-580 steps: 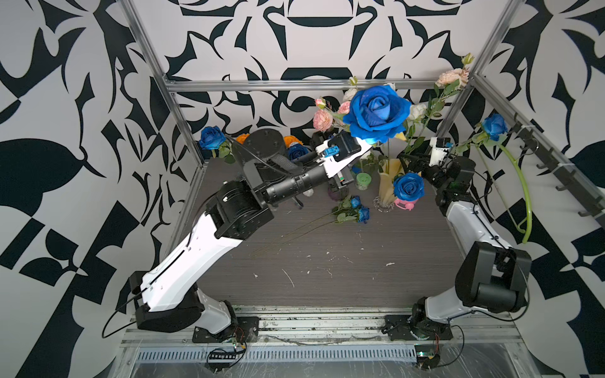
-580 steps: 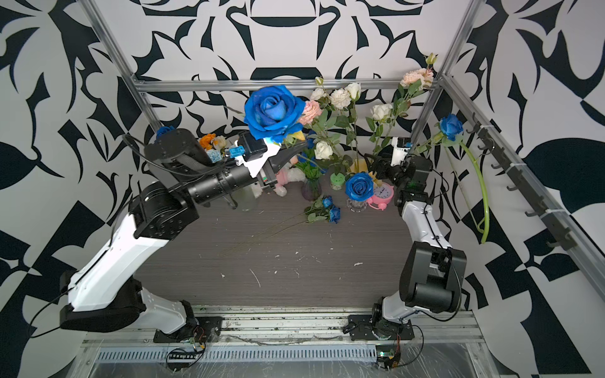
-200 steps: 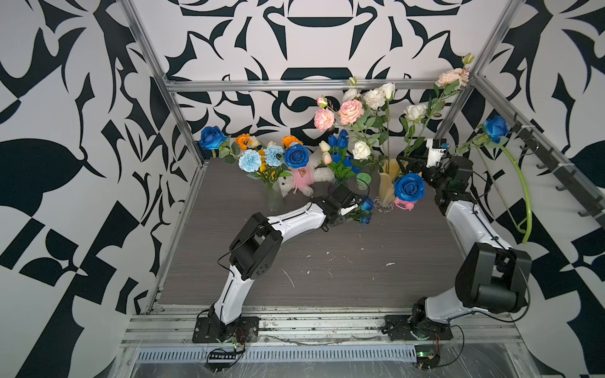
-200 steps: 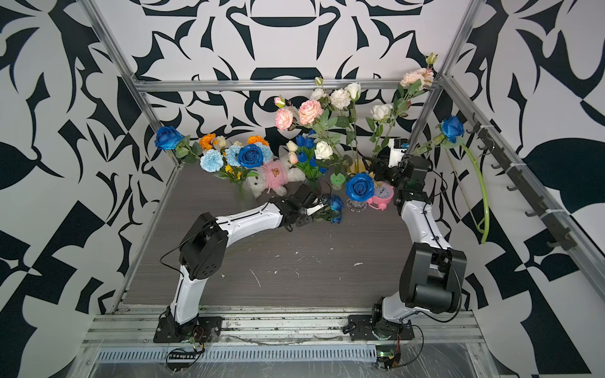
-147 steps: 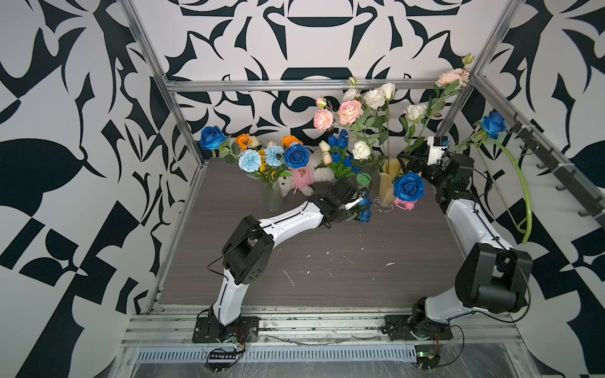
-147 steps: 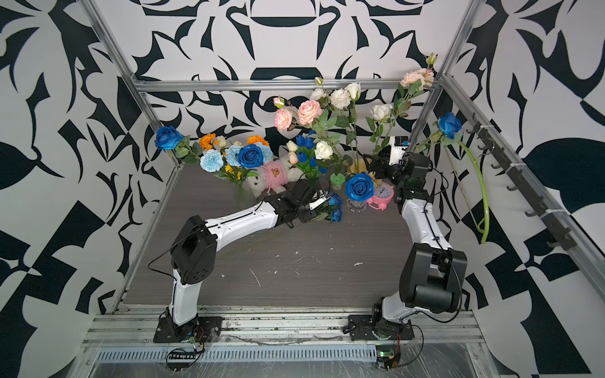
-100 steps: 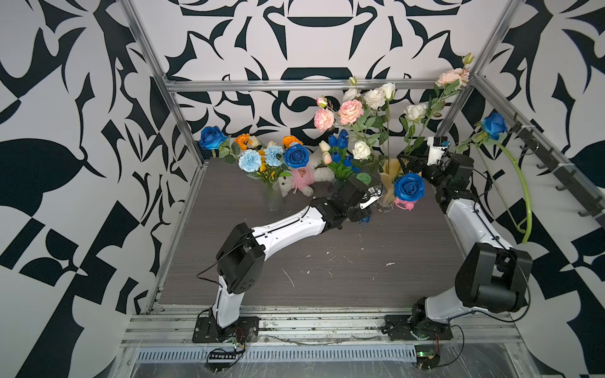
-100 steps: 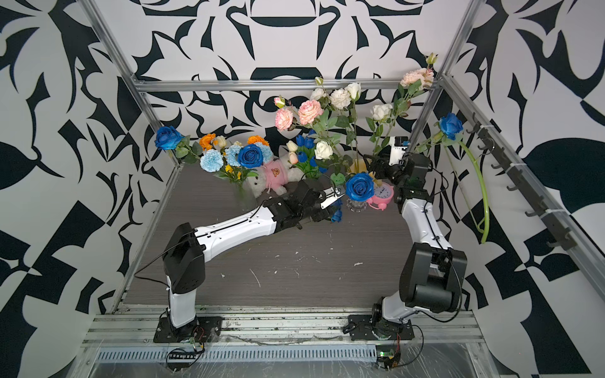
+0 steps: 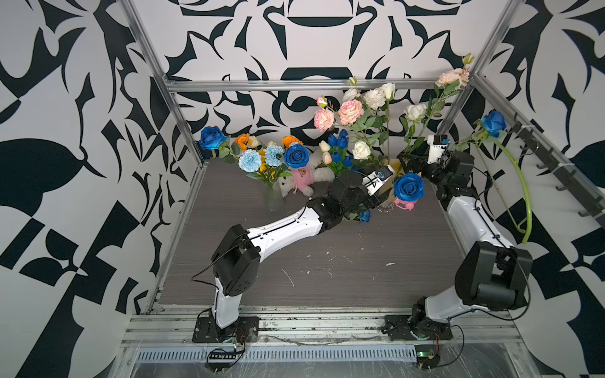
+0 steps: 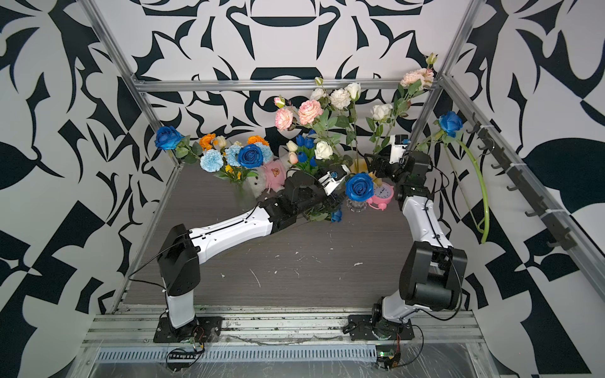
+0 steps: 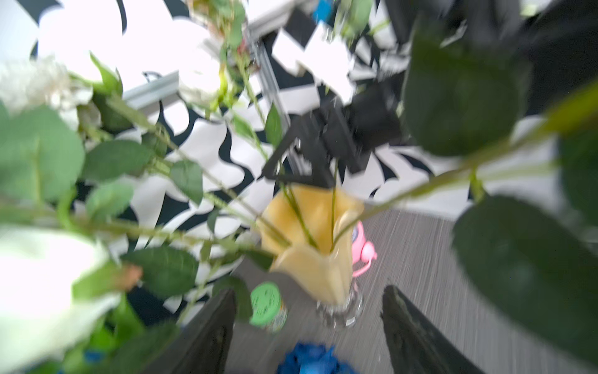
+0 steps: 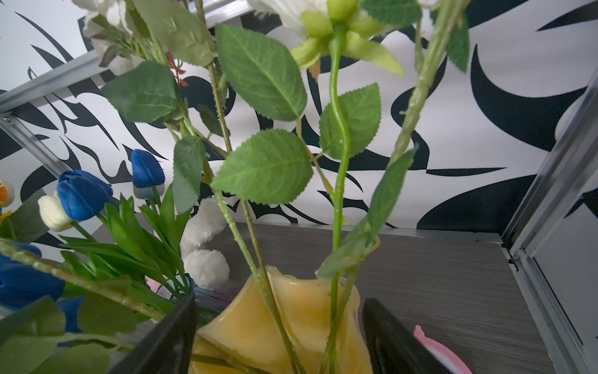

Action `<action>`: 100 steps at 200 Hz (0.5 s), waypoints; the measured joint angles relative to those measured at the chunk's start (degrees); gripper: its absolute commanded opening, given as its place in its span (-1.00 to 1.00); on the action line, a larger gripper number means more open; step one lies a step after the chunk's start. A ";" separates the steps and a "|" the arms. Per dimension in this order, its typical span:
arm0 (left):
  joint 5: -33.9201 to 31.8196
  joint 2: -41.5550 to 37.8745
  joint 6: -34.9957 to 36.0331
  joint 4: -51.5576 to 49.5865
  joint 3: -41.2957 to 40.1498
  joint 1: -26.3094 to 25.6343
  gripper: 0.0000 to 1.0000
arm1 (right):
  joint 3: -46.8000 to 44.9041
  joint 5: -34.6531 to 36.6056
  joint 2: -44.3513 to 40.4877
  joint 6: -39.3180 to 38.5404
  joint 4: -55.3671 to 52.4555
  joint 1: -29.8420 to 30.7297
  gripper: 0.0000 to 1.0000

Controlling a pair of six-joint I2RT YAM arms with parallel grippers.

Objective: Pick out blue flowers from the vase
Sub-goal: Pick up the flower from the vase.

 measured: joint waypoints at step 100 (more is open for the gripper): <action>10.73 7.17 -6.43 7.63 6.05 0.00 0.30 | 0.07 0.00 0.00 0.26 -0.02 0.00 0.56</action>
